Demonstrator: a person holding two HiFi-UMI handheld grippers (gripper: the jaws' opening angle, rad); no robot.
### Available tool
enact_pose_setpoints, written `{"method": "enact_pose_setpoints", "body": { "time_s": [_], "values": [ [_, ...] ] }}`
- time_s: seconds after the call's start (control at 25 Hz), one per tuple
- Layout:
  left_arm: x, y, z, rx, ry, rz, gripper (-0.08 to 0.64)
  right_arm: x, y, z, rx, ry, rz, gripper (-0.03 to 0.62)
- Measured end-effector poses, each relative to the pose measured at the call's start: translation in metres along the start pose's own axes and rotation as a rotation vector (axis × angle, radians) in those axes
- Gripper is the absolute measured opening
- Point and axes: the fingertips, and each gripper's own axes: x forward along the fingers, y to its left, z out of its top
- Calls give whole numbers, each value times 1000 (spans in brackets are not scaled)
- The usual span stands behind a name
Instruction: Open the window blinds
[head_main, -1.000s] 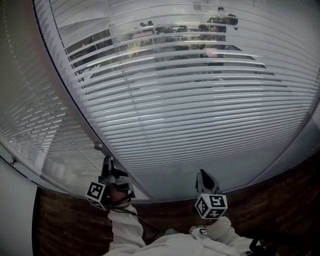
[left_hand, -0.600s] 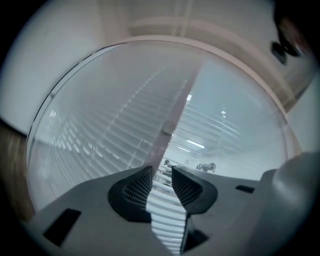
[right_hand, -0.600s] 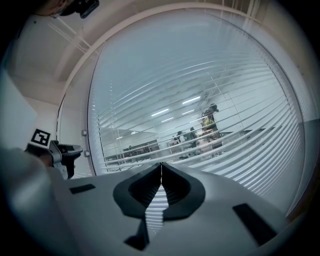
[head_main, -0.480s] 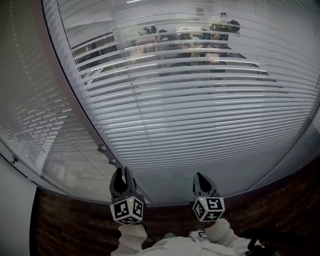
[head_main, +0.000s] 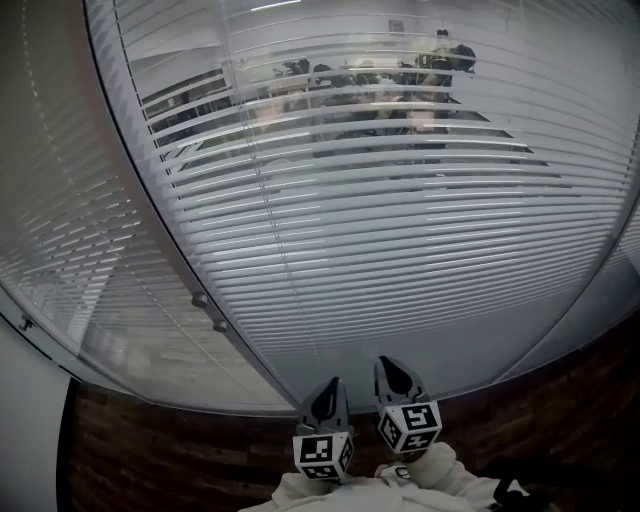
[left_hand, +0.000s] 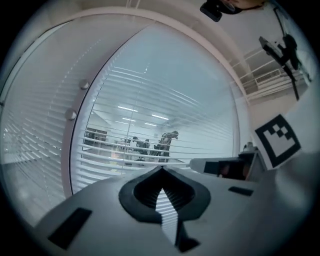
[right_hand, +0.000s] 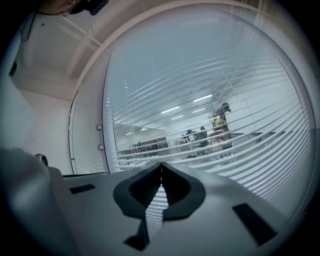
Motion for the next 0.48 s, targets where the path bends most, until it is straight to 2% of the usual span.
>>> {"method": "enact_pose_setpoints", "body": {
  "time_s": [0.28, 0.48],
  "values": [
    [2, 5, 17, 5, -36, 25, 0, -8, 2, 4, -40, -1, 0, 11],
    [2, 6, 15, -3, -30, 32, 0, -7, 0, 6, -53, -5, -3, 11]
  ]
}}
